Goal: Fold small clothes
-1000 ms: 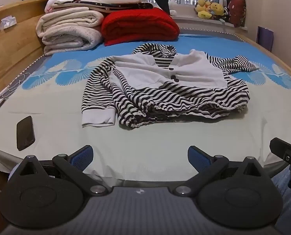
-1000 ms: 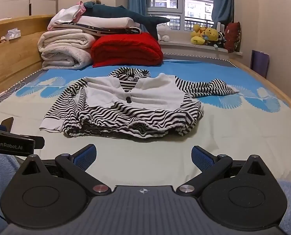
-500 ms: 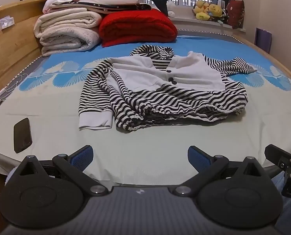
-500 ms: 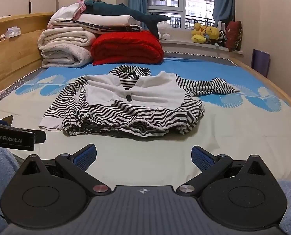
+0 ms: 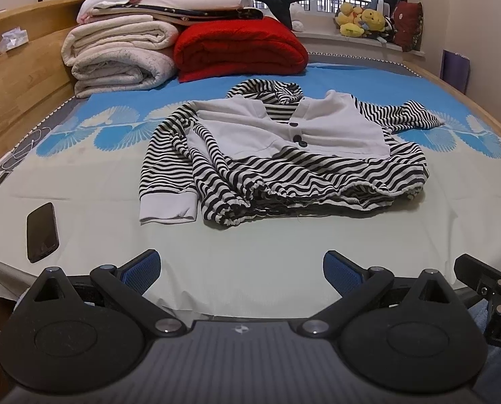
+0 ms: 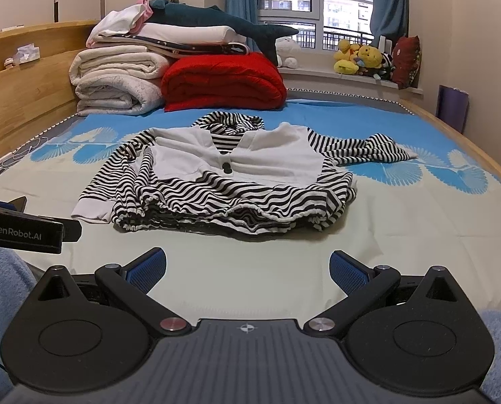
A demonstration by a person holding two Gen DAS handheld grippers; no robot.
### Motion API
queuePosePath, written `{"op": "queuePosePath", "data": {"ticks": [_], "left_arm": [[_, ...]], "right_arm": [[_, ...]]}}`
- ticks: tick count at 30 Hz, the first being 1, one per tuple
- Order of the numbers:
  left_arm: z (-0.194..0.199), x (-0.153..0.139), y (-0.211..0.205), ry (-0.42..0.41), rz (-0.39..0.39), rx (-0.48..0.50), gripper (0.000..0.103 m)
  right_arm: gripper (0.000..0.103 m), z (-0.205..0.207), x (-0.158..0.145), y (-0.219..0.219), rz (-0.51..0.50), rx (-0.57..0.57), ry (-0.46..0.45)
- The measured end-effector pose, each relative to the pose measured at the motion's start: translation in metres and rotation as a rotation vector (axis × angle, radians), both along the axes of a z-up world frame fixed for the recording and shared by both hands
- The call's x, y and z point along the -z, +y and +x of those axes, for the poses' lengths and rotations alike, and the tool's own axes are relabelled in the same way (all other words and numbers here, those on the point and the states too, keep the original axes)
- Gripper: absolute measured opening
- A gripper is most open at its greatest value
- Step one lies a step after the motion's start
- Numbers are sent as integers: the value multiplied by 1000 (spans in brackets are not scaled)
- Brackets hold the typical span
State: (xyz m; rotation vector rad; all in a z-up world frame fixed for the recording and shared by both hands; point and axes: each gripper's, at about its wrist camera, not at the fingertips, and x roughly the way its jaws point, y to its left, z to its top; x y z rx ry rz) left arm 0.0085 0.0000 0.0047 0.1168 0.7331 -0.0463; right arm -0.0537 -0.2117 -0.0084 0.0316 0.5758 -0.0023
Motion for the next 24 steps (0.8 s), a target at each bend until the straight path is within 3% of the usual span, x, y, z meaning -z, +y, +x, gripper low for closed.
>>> {"op": "queuePosePath", "data": {"ticks": [24], "left_arm": [[-6, -3, 0, -12, -6, 1, 103]], "right_arm": [[102, -6, -4, 1, -6, -1, -16]]}}
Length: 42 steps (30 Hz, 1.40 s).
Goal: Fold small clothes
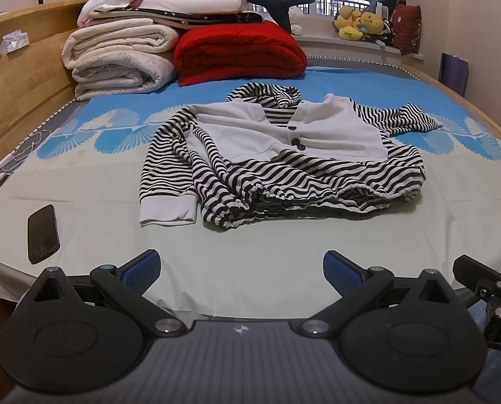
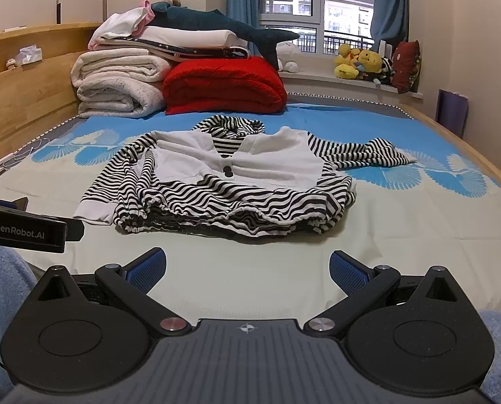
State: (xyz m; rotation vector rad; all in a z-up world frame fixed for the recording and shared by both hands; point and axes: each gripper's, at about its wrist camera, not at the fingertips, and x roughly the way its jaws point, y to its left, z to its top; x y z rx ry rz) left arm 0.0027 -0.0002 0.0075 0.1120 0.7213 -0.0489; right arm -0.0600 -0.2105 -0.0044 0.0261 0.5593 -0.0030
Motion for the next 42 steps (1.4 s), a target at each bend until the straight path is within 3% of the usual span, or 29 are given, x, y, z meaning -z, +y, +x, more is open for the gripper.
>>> {"op": "queuePosePath", "data": {"ticks": [25, 42], "left_arm": [[-1, 1, 8, 14, -17, -15, 103], [43, 36, 4, 126, 13, -46, 103]], "right_arm": [[102, -1, 2, 6, -5, -11, 3], [102, 44, 22, -25, -27, 80, 29]]}}
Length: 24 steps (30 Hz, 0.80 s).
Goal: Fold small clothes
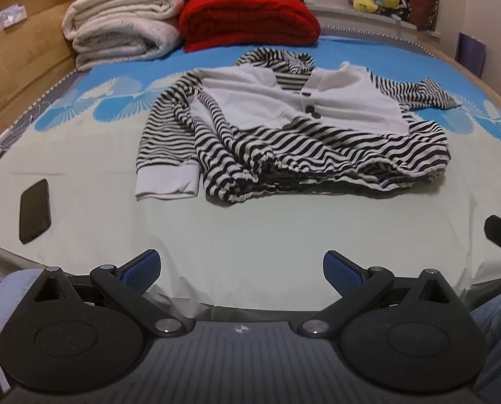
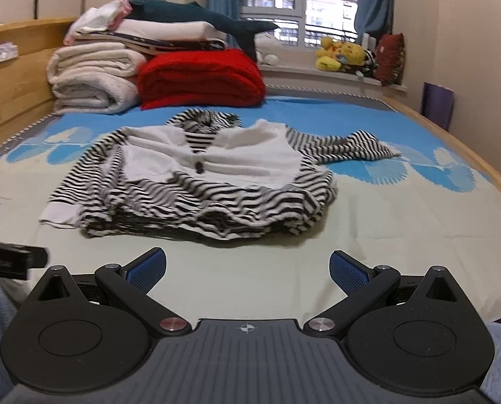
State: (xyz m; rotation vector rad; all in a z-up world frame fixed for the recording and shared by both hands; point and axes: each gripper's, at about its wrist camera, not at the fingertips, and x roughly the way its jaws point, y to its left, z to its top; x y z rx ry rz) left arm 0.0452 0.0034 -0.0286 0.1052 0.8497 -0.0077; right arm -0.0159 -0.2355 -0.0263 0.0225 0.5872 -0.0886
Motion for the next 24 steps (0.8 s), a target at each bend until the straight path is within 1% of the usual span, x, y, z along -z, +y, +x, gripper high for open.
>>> {"op": "queuePosePath", "data": {"ticks": [2, 4, 7, 9, 13, 15, 16, 17, 18, 20, 21, 22, 24], "left_arm": [[10, 6, 2, 17, 1, -13, 103], [25, 15, 8, 28, 20, -36, 103], [55, 28, 19, 53, 40, -73, 103], [80, 38, 28, 81, 45, -79, 103], [133, 65, 38, 166, 76, -72, 103], [158, 79, 42, 217, 53, -66, 103], [171, 86, 45, 236, 35, -68, 103], [183, 92, 47, 245, 22, -77, 103], [192, 97, 49, 237, 12, -86, 103], [210, 104, 53, 222, -3, -90, 103], [217, 105, 54, 217, -20, -93, 103], [222, 104, 55, 200, -46, -105, 103], [227, 99, 53, 143, -90, -112, 103]], "right_arm": [[102, 11, 7, -7, -12, 19, 15], [102, 25, 15, -15, -28, 40, 28], [102, 60, 30, -31, -84, 70, 74], [102, 86, 41, -42, -113, 83, 114], [102, 151, 78, -59, -143, 48, 285], [102, 180, 97, -61, -147, 24, 354], [100, 193, 102, -62, -144, 20, 374], [98, 206, 105, -65, -132, 23, 373], [97, 217, 104, -67, -113, 35, 352], [95, 233, 97, -77, -60, 68, 252], [94, 240, 92, -85, -17, 100, 178], [93, 243, 86, -92, 25, 127, 128], [91, 249, 80, -107, 148, 158, 52]]}}
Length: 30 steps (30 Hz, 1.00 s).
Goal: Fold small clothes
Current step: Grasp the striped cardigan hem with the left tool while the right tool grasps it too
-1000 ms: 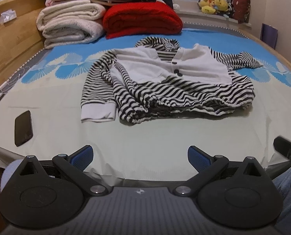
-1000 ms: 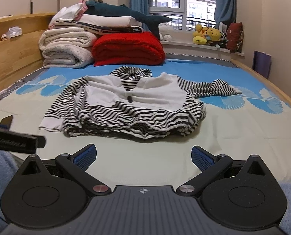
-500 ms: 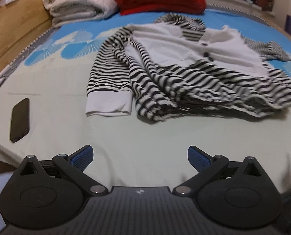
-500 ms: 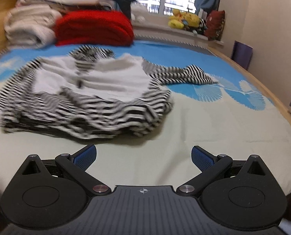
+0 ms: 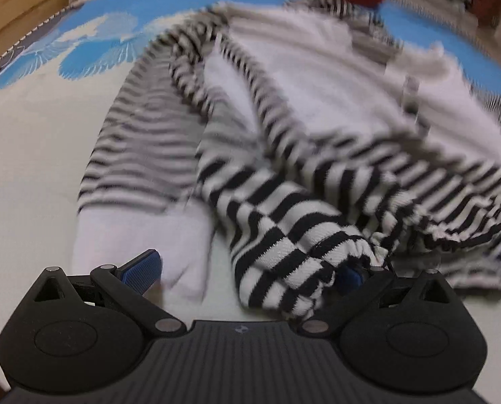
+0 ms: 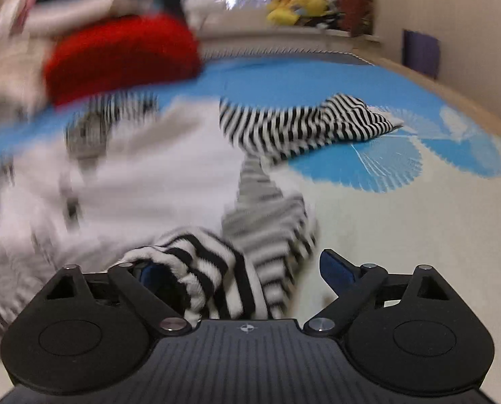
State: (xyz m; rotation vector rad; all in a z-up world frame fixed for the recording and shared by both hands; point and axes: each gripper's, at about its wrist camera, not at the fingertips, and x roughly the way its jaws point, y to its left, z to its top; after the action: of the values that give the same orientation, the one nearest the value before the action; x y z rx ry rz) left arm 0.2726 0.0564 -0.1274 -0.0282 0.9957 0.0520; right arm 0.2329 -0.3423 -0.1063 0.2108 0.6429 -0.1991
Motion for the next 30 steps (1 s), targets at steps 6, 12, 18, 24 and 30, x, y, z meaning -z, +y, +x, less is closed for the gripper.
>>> {"op": "queuePosePath", "data": {"ticks": [6, 12, 18, 24, 30], "left_arm": [[8, -4, -17, -75, 32, 10, 102], [7, -7, -12, -107, 39, -21, 101], [-14, -25, -18, -194, 8, 60, 34], [-58, -56, -9, -221, -40, 89, 21], [-107, -61, 10, -146, -32, 114, 21]], "right_arm": [[91, 18, 17, -7, 108, 54, 112], [94, -3, 36, -6, 127, 62, 329], [19, -22, 24, -14, 223, -6, 211], [15, -66, -17, 10, 0, -83, 55], [14, -133, -33, 37, -75, -174, 47]]}}
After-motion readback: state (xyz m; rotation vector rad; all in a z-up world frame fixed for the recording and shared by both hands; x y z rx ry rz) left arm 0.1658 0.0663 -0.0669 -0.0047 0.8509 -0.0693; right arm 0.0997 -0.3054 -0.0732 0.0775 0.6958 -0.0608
